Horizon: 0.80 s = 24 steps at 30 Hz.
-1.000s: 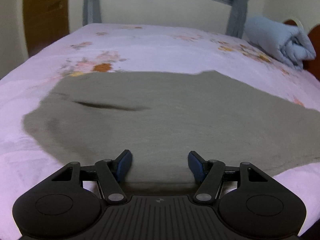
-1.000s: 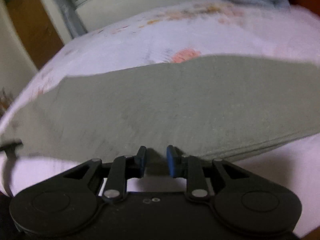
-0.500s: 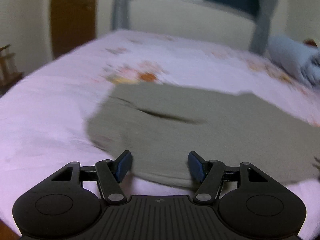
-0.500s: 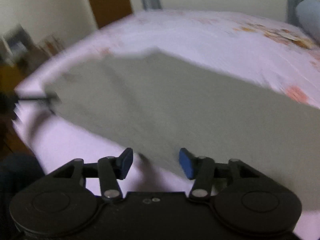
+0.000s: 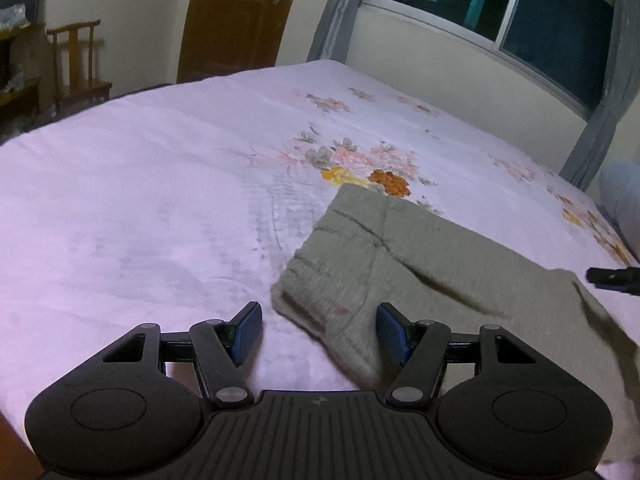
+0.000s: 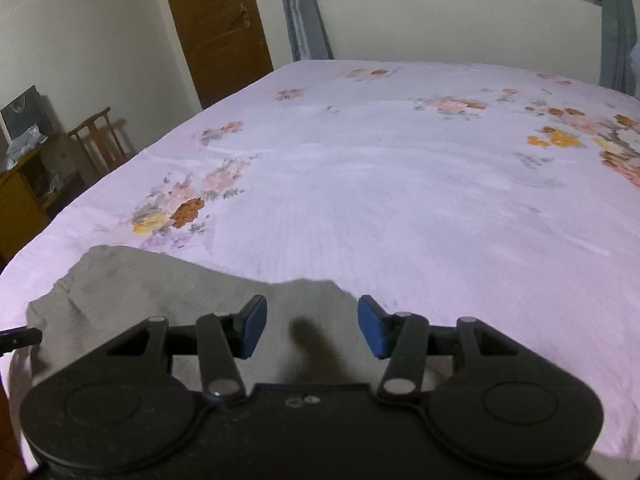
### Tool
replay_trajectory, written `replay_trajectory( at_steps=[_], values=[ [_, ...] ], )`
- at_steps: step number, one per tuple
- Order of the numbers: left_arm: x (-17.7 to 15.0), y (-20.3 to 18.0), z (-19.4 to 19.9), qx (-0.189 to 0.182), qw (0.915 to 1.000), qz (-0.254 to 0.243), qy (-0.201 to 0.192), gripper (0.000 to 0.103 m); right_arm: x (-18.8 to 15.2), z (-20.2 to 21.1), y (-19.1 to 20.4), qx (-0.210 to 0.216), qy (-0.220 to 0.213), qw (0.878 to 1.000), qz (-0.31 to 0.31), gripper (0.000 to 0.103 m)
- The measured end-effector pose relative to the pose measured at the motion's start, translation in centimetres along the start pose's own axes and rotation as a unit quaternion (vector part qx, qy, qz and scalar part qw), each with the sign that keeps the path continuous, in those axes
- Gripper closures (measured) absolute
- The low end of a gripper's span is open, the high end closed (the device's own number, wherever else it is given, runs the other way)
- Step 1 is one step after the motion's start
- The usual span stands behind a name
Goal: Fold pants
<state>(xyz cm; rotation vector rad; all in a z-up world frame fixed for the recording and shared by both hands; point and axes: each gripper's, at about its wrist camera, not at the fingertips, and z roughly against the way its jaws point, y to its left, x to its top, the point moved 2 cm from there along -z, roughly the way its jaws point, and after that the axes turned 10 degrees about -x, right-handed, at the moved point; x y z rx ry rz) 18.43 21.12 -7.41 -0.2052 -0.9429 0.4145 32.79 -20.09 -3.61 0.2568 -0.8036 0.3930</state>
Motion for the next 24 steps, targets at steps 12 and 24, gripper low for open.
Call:
replay_trajectory(
  at_steps=[12,24],
  values=[
    [0.2,-0.9,-1.8,0.012,0.9998,0.012,0.015,0.056,0.3,-2.8,0.7,0.035,0.04,0.998,0.042,0.083],
    [1.1,-1.8,-0.1,0.004,0.9997,-0.009,-0.023,0.077,0.8,-0.9,1.8,-0.012,-0.019,0.996,0.092,0.103]
  ],
)
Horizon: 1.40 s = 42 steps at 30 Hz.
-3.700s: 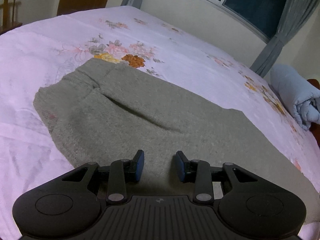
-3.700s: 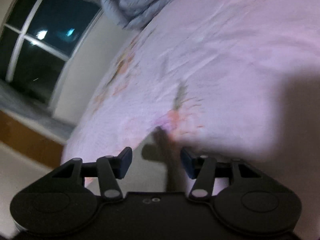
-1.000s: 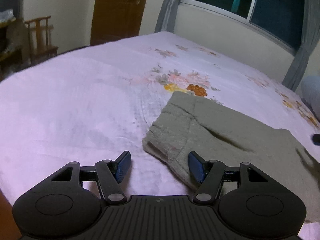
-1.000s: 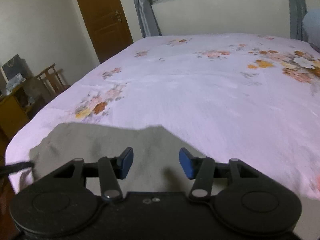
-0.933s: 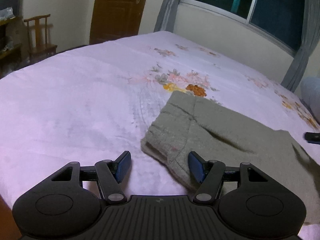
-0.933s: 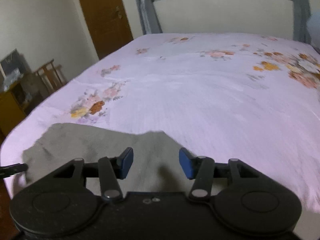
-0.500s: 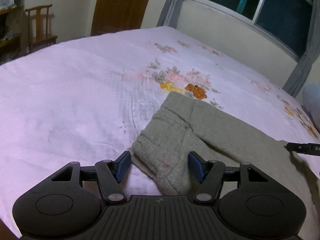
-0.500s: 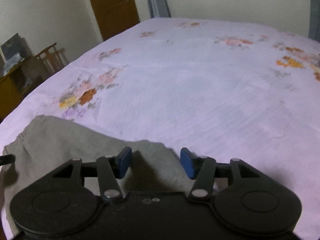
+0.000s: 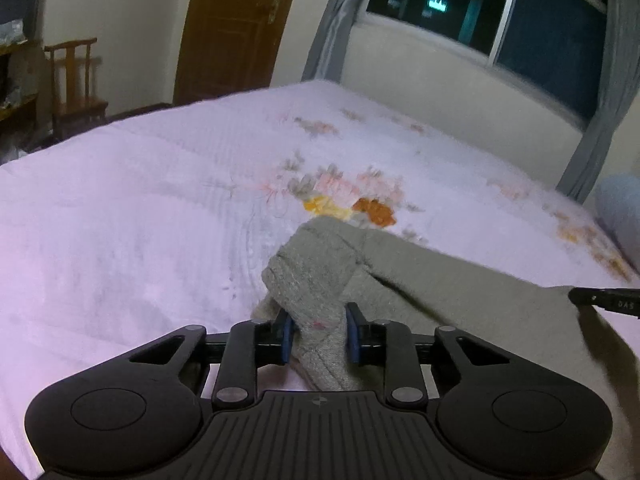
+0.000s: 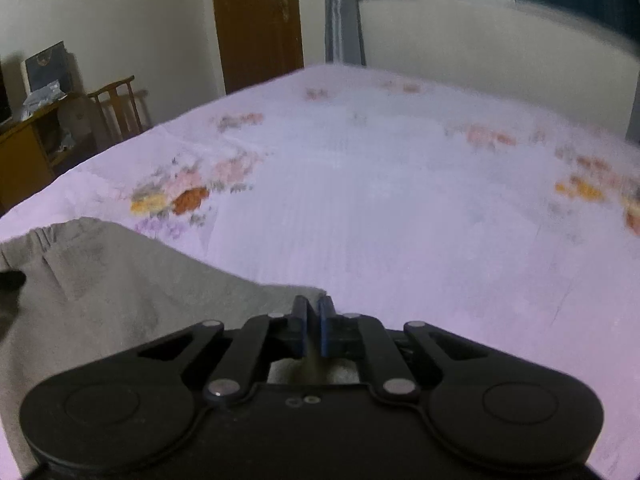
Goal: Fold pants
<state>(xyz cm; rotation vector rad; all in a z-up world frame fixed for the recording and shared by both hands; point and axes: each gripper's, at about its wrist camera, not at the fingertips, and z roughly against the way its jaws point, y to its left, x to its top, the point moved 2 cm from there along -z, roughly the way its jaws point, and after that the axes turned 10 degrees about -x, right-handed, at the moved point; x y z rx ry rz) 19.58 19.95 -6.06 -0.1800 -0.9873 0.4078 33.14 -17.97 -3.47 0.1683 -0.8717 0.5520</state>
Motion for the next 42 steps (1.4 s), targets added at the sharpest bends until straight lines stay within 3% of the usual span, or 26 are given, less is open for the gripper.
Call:
replay_trajectory(
  at_steps=[2,4,7,9,11,14,17,19,21,24,27,30,34,36,39,42],
  values=[
    [-0.7,1.5,-1.7,-0.005,0.9995,0.03,0.012,0.075,-1.1,-2.4,0.3,-0.025,0.031,0.999,0.027,0.103],
    [-1.0,2.3,-1.9,-0.013,0.9986,0.048,0.016,0.071,-2.2,-3.6,0.8,-0.045,0.033,0.997,0.05,0.103],
    [-0.8,2.4,-0.5,-0.003,0.9994,0.028,0.022,0.05,-2.1,-3.3,1.0,-0.055,0.023,0.997,0.053,0.103],
    [-0.4,2.7,1.1,0.006,0.9998,0.018,0.003,0.038,-1.3,-1.9,0.5,-0.075,-0.003,0.996,0.038,0.103],
    [0.2,2.5,2.4,0.02,0.9996,0.014,-0.016,0.038,-0.1,0.4,0.1,-0.079,-0.049,0.996,0.008,0.099],
    [1.3,1.2,2.8,-0.012,0.9993,0.017,-0.031,0.038,1.1,1.5,2.4,0.015,-0.054,0.998,-0.029,0.099],
    [1.5,-0.6,2.1,-0.037,0.9987,0.012,-0.032,0.038,1.4,0.4,7.4,0.09,-0.025,0.996,-0.008,0.099],
    [1.0,-0.8,0.8,-0.039,0.9991,0.013,-0.008,0.038,1.1,-1.2,9.8,0.097,0.001,0.995,0.01,0.099],
    [0.0,-0.2,-1.5,-0.012,0.9993,0.0,0.036,0.038,0.2,-4.4,10.6,0.06,0.062,0.996,0.023,0.103],
    [0.0,0.2,-0.9,0.003,0.9994,-0.012,0.033,0.038,-0.1,-5.0,7.9,0.045,0.067,0.996,-0.029,0.103],
    [0.4,0.0,0.9,0.004,0.9999,-0.012,0.01,0.038,0.7,-1.0,5.1,0.021,0.004,0.998,-0.052,0.093],
    [0.2,-1.4,1.0,-0.013,0.9997,-0.015,0.014,0.038,-0.4,1.7,3.2,0.022,0.003,0.998,-0.059,0.091],
    [-1.0,-4.3,1.4,-0.011,0.9979,-0.061,0.015,0.038,-3.5,5.0,1.9,0.003,-0.005,0.999,-0.046,0.088],
    [-1.4,-5.5,1.1,-0.022,0.9963,-0.08,0.023,0.038,-6.1,5.7,1.5,-0.022,0.013,1.0,-0.013,0.074],
    [-2.8,-6.1,-0.8,-0.001,0.9916,-0.114,0.062,0.038,-10.4,5.3,-0.2,-0.06,0.057,0.996,0.035,0.058],
    [-2.7,-6.7,0.6,0.009,0.9905,-0.128,0.048,0.038,-11.7,8.3,-4.5,-0.104,0.056,0.993,-0.024,0.054]
  ],
)
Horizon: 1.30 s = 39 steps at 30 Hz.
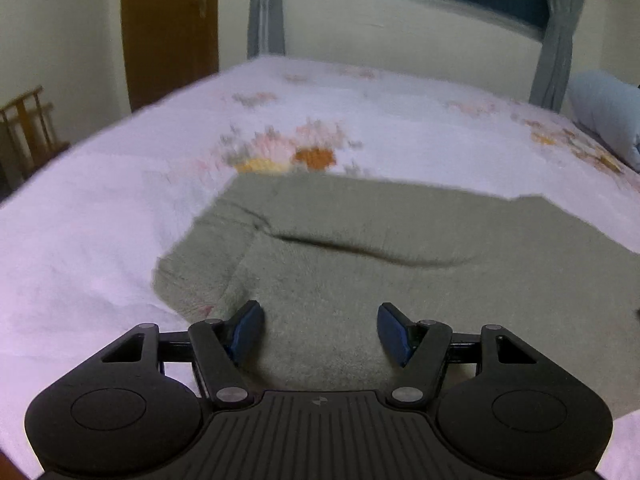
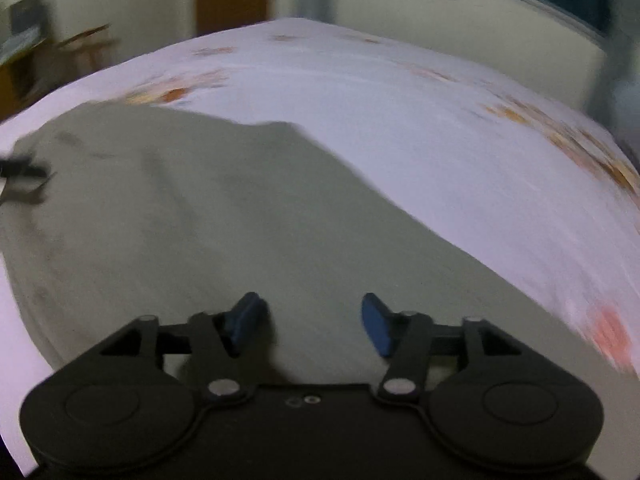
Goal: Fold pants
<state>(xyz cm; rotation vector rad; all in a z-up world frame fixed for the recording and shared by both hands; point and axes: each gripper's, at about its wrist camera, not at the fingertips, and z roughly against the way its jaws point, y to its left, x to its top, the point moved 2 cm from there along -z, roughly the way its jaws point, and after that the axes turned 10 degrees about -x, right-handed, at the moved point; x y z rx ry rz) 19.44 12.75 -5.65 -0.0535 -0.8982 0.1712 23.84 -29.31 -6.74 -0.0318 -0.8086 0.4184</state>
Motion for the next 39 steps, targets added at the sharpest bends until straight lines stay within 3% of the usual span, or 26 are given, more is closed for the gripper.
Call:
replay_trajectory(
  at_steps=[2,5,7,9,11,13,14,18,23,26,31,35,39],
  values=[
    [0.6,-0.8,1.8,-0.003,0.9998,0.001,-0.019,0.038,-0.7,2.9,-3.2,-0.009,-0.033,0.999,-0.038,0.054],
    [1.2,-3.6,2.5,-0.045,0.9984,-0.02,-0.03,0.037,-2.2,5.6,-5.3,-0.015,-0.056,0.997,-0.047,0.043],
    [0.7,-5.2,1.2,-0.059,0.9973,-0.041,-0.011,0.035,-3.9,5.2,-5.9,-0.017,-0.033,0.999,-0.037,0.042],
    [-0.7,-5.2,-1.6,-0.049,0.9969,-0.046,0.043,0.034,-5.9,3.5,-6.8,-0.052,0.02,0.998,-0.028,0.044],
    [-1.8,-4.0,-1.8,-0.063,0.9971,-0.032,0.026,0.032,-7.7,3.8,-9.7,-0.041,0.021,0.996,-0.074,0.044],
    [-1.4,-4.1,-0.9,-0.046,0.998,-0.034,0.028,0.032,-8.5,5.1,-12.3,-0.09,0.018,0.991,-0.099,0.045],
    [-1.2,-4.5,-0.4,-0.041,0.9981,-0.037,0.028,0.032,-9.1,6.1,-14.0,-0.115,0.008,0.986,-0.118,0.046],
    [-0.7,-7.6,1.0,-0.066,0.9971,-0.038,0.012,0.031,-12.3,9.9,-20.0,-0.149,-0.036,0.958,-0.242,0.046],
    [-0.8,-13.1,0.7,-0.085,0.9956,-0.037,0.014,0.031,-15.0,12.3,-22.5,-0.175,-0.064,0.935,-0.301,0.046],
    [-1.1,-16.0,1.1,-0.102,0.994,-0.037,0.014,0.031,-16.1,12.4,-23.7,-0.184,-0.067,0.924,-0.328,0.039],
    [-1.8,-20.7,1.5,-0.121,0.9911,-0.053,0.015,0.03,-18.8,13.2,-26.2,-0.187,-0.074,0.9,-0.387,0.014],
    [-2.5,-23.8,2.0,-0.132,0.9894,-0.06,0.016,0.019,-20.4,13.5,-27.4,-0.184,-0.075,0.885,-0.422,0.012],
    [-3.5,-27.0,1.7,-0.139,0.9874,-0.07,0.031,0.016,-21.7,13.7,-28.5,-0.169,-0.085,0.866,-0.463,0.012]
  ],
)
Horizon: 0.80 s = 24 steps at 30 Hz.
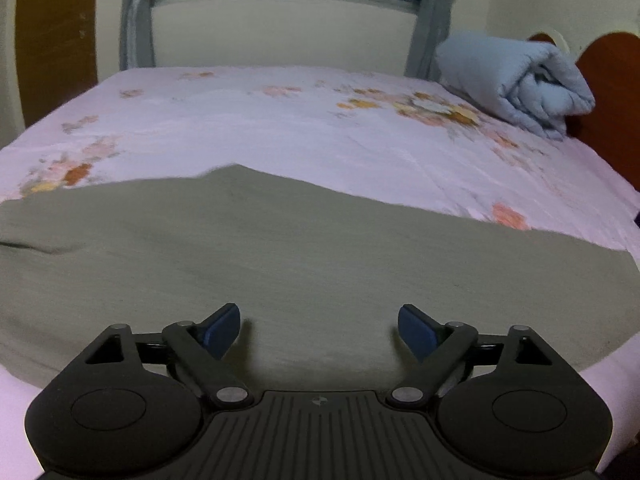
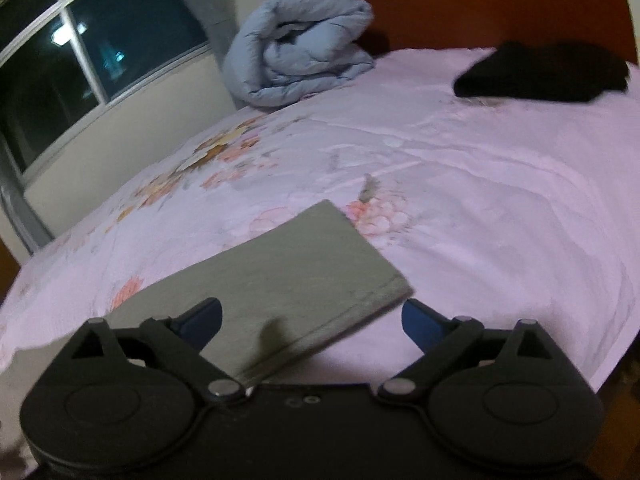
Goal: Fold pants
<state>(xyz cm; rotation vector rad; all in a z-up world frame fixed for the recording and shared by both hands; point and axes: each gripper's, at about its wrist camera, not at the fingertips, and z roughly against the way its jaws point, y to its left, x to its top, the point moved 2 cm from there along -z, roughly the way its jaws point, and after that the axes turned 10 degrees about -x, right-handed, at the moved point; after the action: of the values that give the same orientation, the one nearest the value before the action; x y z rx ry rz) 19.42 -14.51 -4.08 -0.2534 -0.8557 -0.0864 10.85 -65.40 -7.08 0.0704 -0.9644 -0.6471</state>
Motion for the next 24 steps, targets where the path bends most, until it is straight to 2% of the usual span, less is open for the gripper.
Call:
replay_trajectory(
  at_steps=[5,8,11,13,16,20,22,24],
  values=[
    [-0.9,-5.8,-1.9,-0.032,0.9991,-0.021,0.015,0.013,-0.2,-0.7,-2.1,0.044,0.021,0.995,-0.083,0.013],
    [-1.4,-9.2,-2.9,-0.052,0.998,-0.028,0.023,0.013,-0.5,-1.0,-2.9,0.062,0.029,0.992,-0.109,0.014],
    [-2.1,-11.6,-3.9,-0.048,0.9973,-0.045,0.033,0.012,-0.6,-1.0,-3.6,0.071,0.028,0.988,-0.133,0.014],
    [-2.9,-12.3,-4.8,-0.031,0.9967,-0.057,0.05,0.01,-0.6,-1.1,-4.0,0.078,0.028,0.986,-0.147,0.014],
    [-4.1,-13.3,-4.3,-0.016,0.9956,-0.079,0.048,0.009,-0.6,-1.3,-4.2,0.083,0.028,0.985,-0.149,0.014],
    [-4.5,-12.9,-3.2,-0.014,0.9965,-0.068,0.047,0.009,-0.7,-1.5,-4.3,0.088,0.028,0.984,-0.155,0.013],
    [-3.9,-13.0,-2.0,-0.017,0.9978,-0.055,0.032,0.01,-0.6,-1.5,-4.4,0.088,0.027,0.983,-0.157,0.013],
    [-3.6,-13.4,-1.1,-0.02,0.9978,-0.064,0.005,0.01,-0.6,-1.2,-4.6,0.087,0.023,0.983,-0.161,0.013]
  ],
)
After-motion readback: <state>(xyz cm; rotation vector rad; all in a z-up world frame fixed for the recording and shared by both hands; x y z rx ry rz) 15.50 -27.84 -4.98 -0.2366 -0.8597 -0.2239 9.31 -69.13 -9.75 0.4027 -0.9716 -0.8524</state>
